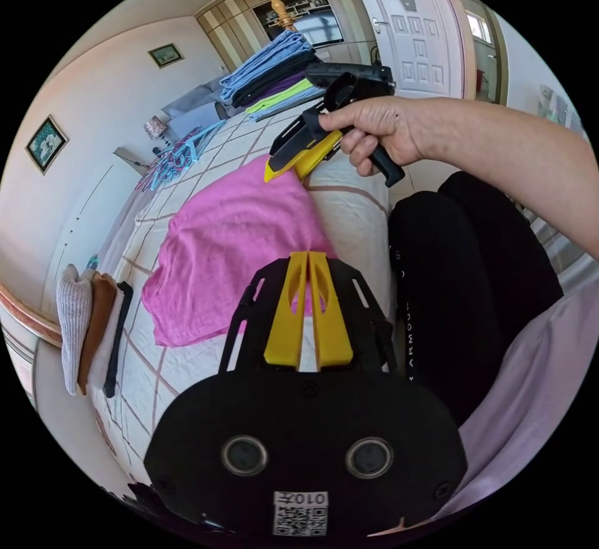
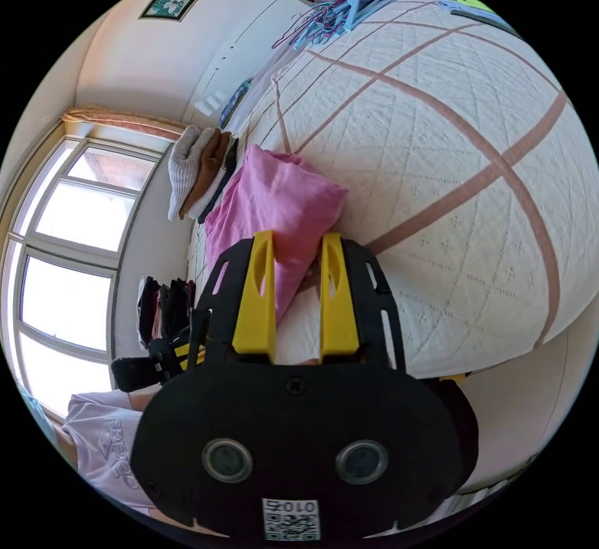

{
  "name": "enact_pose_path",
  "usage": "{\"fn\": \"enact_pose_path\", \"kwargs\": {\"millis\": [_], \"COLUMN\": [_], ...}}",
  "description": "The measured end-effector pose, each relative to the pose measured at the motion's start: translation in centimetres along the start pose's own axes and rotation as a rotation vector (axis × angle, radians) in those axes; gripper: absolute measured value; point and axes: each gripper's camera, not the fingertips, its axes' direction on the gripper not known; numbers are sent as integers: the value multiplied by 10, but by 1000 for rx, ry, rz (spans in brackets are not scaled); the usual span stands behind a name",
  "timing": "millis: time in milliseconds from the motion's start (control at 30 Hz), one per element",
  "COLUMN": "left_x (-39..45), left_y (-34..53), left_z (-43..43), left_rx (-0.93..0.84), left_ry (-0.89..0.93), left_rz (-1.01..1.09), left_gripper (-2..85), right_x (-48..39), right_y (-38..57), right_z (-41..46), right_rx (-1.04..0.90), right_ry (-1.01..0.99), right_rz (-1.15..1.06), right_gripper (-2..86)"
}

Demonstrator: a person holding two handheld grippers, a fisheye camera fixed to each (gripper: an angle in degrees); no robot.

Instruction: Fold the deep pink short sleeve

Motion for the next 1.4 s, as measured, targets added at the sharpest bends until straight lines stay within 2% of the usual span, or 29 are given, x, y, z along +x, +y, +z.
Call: {"fn": "enact_pose_path", "kwargs": {"millis": [100, 300, 400, 467, 567, 700, 833, 1000, 1167, 1233, 1400], "left_x": [-5, -62, -76, -81, -75, -54, -40, -36, 9, 48, 113], "left_y": [1, 20, 43, 64, 92, 124, 140, 146, 135, 122, 93], "left_z": [-13, -81, -88, -84, -73, -67, -56, -52, -55, -45, -37], "left_rx": [1, 27, 22, 63, 86, 198, 229, 271, 248, 168, 121], "left_ry": [9, 163, 171, 183, 210, 271, 340, 392, 276, 165, -56], "left_rz": [27, -10, -106, -202, -306, -401, -431, -445, -292, -159, -19], "left_gripper": [-3, -3, -3, -2, -2, -2, -1, 6, 49, 81, 117], "right_x": [0, -27, -19, 15, 43, 46, 59, 65, 58, 57, 26], "right_y": [-3, 3, 12, 17, 32, 54, 92, 119, 116, 112, 102], "right_z": [-13, -41, -45, -38, -40, -40, -11, 11, 23, 24, 5], "right_rx": [-9, -34, -21, -2, 72, 88, 42, 100, 73, 41, -5], "right_ry": [-52, 5, 52, 62, -30, -21, -129, -238, -228, -264, -252], "right_rz": [-5, -85, -84, 5, 20, -44, -61, -62, -24, -16, -46], "right_gripper": [71, 62, 61, 61, 64, 70, 85, 86, 77, 67, 55]}}
